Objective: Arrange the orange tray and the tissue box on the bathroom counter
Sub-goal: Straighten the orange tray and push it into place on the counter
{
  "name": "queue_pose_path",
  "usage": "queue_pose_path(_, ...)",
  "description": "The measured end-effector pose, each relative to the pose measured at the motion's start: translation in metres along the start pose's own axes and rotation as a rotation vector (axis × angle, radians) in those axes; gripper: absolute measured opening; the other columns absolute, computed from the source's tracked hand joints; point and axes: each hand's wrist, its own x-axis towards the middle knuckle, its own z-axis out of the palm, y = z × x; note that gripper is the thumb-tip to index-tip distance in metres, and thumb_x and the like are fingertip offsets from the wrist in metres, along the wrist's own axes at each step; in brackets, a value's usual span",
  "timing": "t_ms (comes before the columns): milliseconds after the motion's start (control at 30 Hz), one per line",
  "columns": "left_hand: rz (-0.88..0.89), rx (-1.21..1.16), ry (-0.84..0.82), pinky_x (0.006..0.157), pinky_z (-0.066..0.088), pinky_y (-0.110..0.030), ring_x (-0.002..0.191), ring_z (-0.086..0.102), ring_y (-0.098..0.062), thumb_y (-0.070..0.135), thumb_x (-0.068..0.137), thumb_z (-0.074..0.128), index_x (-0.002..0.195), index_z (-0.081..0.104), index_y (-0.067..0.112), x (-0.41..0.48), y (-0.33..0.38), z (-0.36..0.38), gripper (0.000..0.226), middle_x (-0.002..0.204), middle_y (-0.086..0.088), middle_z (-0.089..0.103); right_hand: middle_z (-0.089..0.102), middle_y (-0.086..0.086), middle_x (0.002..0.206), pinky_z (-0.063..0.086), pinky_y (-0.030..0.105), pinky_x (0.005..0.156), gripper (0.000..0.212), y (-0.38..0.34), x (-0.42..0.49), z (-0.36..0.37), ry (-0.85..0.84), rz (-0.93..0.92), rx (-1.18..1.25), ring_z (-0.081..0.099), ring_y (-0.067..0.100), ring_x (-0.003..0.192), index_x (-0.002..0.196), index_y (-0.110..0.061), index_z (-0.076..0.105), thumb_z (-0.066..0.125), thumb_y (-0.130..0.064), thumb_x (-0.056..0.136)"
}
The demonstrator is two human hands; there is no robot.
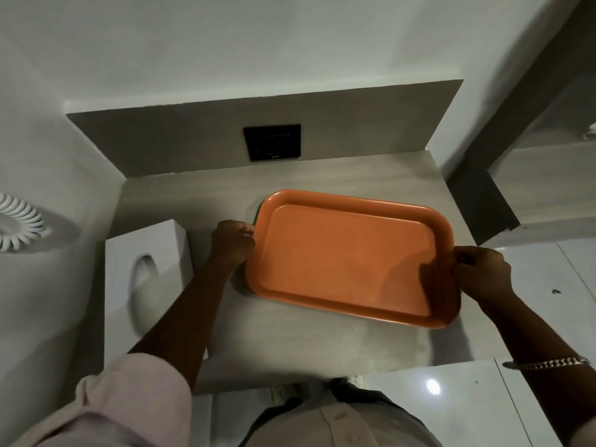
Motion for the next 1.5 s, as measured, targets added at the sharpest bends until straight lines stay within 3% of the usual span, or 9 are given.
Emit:
queue_pose_path(100, -0.046, -0.103, 0.037, 0.1, 0.054, -0.055, 0.107, 0.07, -0.039, -0.011, 0.074, 0.066, 0.102, 0.075, -0.005, 0.003, -0.004, -0.001, 0.03, 0.108, -0.026, 0.075, 0.068, 0.009, 0.074, 0.041, 0.02, 0.057, 0.017, -0.01, 0.023, -0.008, -0.02, -0.064, -0.028, 0.058, 0.011, 0.06, 0.091, -0.004, 0.075, 0.058, -0.002, 0.084)
queue_pose_path(433, -0.106, -0.165, 0.137, 0.097, 0.057, -0.051, 0.099, 0.071, -0.036, -0.011, 0.077, 0.067, 0.103, 0.073, -0.008, -0.001, 0.006, 0.001, 0.028, 0.105, -0.031, 0.074, 0.075, 0.017, 0.1, 0.054, 0.042, 0.09, 0.02, -0.047, 0.089, -0.003, -0.176, -0.094, -0.123, 0.069, 0.031, 0.091, 0.099, -0.007, 0.076, 0.067, -0.019, 0.085)
queue_pose_path(700, -0.14, -0.183, 0.222, 0.099, 0.056, -0.041, 0.103, 0.07, -0.035, -0.008, 0.082, 0.061, 0.106, 0.073, -0.002, -0.006, 0.007, 0.004, 0.027, 0.108, -0.023, 0.075, 0.075, 0.021, 0.101, 0.05, 0.045, 0.094, 0.021, -0.051, 0.091, 0.009, -0.164, -0.157, -0.113, 0.067, 0.037, 0.099, 0.099, -0.002, 0.075, 0.061, -0.006, 0.085)
queue_pose_path(800, -0.062, -0.083, 0.25, 0.094, 0.052, -0.034, 0.108, 0.068, -0.037, -0.005, 0.085, 0.059, 0.113, 0.07, -0.002, -0.018, 0.012, 0.005, 0.031, 0.114, -0.023, 0.073, 0.07, 0.022, 0.118, 0.046, 0.043, 0.101, 0.035, -0.049, 0.088, 0.01, -0.118, -0.134, -0.063, 0.063, 0.037, 0.112, 0.122, -0.001, 0.064, 0.061, -0.013, 0.089)
queue_pose_path(933, 0.255, 0.103, 0.248, 0.11, 0.043, -0.053, 0.127, 0.053, -0.044, 0.016, 0.092, 0.059, 0.133, 0.055, -0.001, -0.059, 0.02, 0.024, 0.045, 0.136, -0.028, 0.058, 0.059, 0.024, 0.128, 0.048, 0.051, 0.094, 0.05, -0.049, 0.045, 0.015, 0.001, -0.373, -0.044, 0.057, 0.04, 0.114, 0.131, -0.002, 0.051, 0.057, -0.036, 0.094)
queue_pose_path(1067, 0.621, 0.522, 0.218, 0.122, 0.005, -0.065, 0.151, 0.015, -0.047, 0.041, 0.092, 0.049, 0.151, 0.033, 0.009, -0.112, -0.002, 0.071, 0.069, 0.162, -0.023, 0.025, 0.053, 0.023, 0.138, 0.042, 0.052, 0.1, 0.062, -0.036, -0.019, 0.039, -0.026, -0.664, -0.219, 0.051, 0.039, 0.123, 0.139, -0.007, 0.048, 0.044, -0.049, 0.092)
queue_pose_path(1133, 0.64, 0.598, 0.167, 0.121, -0.005, -0.067, 0.154, 0.0, -0.044, 0.048, 0.092, 0.047, 0.156, 0.023, 0.017, -0.129, -0.015, 0.089, 0.075, 0.166, -0.019, 0.012, 0.043, 0.016, 0.151, 0.03, 0.058, 0.11, 0.068, -0.027, -0.044, 0.056, -0.074, -0.695, -0.333, 0.04, 0.034, 0.138, 0.149, -0.017, 0.035, 0.042, -0.055, 0.093)
queue_pose_path(1233, 0.632, 0.698, 0.106, 0.119, 0.005, -0.072, 0.154, -0.002, -0.043, 0.053, 0.091, 0.045, 0.157, 0.018, 0.022, -0.139, -0.031, 0.104, 0.078, 0.167, -0.018, 0.01, 0.024, 0.009, 0.163, 0.013, 0.062, 0.117, 0.074, -0.01, -0.068, 0.078, -0.079, -0.716, -0.43, 0.021, 0.03, 0.15, 0.155, -0.028, 0.022, 0.041, -0.062, 0.092)
queue_pose_path(1500, 0.583, 0.748, 0.073, 0.12, 0.007, -0.07, 0.154, -0.004, -0.041, 0.061, 0.092, 0.037, 0.157, 0.011, 0.027, -0.139, -0.044, 0.113, 0.078, 0.168, -0.017, 0.006, 0.014, 0.01, 0.166, 0.005, 0.062, 0.118, 0.083, 0.011, -0.073, 0.105, -0.017, -0.705, -0.532, 0.008, 0.032, 0.153, 0.155, -0.025, 0.019, 0.04, -0.068, 0.088)
